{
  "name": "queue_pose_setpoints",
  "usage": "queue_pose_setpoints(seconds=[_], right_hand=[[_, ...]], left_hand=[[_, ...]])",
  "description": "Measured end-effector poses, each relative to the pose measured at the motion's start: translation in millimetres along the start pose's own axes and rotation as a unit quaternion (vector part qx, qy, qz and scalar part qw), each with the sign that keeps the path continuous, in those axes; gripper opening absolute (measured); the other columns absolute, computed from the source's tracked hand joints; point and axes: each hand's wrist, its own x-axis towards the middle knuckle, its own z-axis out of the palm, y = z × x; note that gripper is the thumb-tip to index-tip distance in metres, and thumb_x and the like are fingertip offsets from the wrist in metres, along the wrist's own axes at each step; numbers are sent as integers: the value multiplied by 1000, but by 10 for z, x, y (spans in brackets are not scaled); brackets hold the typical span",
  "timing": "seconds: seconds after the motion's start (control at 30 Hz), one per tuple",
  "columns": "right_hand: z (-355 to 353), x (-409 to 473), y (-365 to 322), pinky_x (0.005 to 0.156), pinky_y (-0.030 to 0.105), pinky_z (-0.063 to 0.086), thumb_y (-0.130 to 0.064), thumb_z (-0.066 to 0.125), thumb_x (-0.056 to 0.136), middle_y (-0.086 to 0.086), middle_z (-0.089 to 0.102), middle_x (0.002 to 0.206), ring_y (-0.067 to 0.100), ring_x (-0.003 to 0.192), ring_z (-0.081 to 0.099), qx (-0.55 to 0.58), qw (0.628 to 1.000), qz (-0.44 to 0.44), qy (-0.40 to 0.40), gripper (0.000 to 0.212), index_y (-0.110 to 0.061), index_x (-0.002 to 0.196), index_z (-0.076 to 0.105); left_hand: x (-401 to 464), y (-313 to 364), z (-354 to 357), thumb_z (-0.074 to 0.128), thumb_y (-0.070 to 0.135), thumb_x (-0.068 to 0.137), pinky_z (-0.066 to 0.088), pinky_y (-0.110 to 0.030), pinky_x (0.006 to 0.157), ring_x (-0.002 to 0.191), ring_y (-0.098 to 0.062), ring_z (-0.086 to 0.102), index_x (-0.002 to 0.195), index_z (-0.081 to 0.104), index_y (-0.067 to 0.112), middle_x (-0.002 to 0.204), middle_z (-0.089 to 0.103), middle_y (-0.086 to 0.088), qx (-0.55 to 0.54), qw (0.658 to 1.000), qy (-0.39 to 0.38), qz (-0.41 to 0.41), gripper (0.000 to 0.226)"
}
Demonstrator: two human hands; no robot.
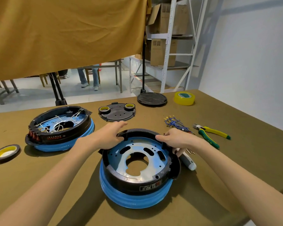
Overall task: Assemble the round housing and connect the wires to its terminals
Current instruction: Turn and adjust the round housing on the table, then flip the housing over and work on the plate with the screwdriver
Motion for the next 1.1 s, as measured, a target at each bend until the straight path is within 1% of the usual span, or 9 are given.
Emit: queue_pose_setpoints(seconds=[0.13,0.27,0.43,0.57,0.67,0.8,0.93,1.03,1.1], right_hand=[[-15,24,36,60,36,64,-46,55,102,7,70,104,20,79,74,19,1000,-9,-8,43,-8,120,66],[-14,17,54,58,38,64,-44,58,102,3,69,92,16,68,72,26,999,-19,-5,41,-7,114,70],[15,20,58,52,33,61,-43,62,99,5,71,93,14,57,73,35,999,-23,3,39,-7,106,74],[30,26,56,50,30,59,-39,62,100,11,74,101,20,62,75,50,998,-20,18,38,-3,97,72],[44,7,28,54,36,63,-37,62,100,7,72,81,23,66,76,83,996,-11,31,36,-5,86,67],[43,0,53,57,36,64,-50,59,100,10,75,97,20,71,77,96,995,-5,26,51,-1,110,69],[-46,-9,185,57,34,62,-53,52,102,10,73,93,20,68,75,155,985,-4,69,53,-2,109,66],[-57,8,332,70,44,64,-42,53,102,6,68,78,22,68,67,33,981,-26,191,38,-10,88,67],[-31,-28,423,79,41,60,-47,61,96,3,70,92,21,84,68,-65,978,-18,199,30,-18,100,65]], left_hand=[[-118,56,154,58,24,103,41,-44,115,141,-27,44,160,26,24,158,40,-6,39,998,35,-38,65],[-277,-70,330,54,31,104,49,-36,95,109,-17,59,159,26,12,144,53,-12,-107,980,102,-135,64],[-378,-240,463,54,28,104,50,-44,106,127,-26,55,148,49,13,141,59,-8,-172,964,99,-177,47],[-221,-227,334,57,21,102,57,-31,78,103,-17,62,134,64,16,116,65,-2,-208,960,105,-153,33],[-82,-218,259,56,15,102,55,-22,66,89,-8,62,122,69,18,109,69,-4,-226,959,112,-129,23],[-36,-220,192,57,27,104,54,-36,98,124,-24,58,139,57,13,144,58,-13,-152,975,78,-143,38],[-195,121,264,57,39,102,44,-38,108,133,-23,51,147,49,16,145,53,-6,-95,967,227,-65,51],[-287,612,491,51,65,94,43,-29,103,130,-9,51,146,47,31,143,52,10,-133,984,100,57,63],[-237,825,650,43,83,86,41,-34,109,138,-12,44,154,37,32,154,43,10,-80,994,12,79,85]])
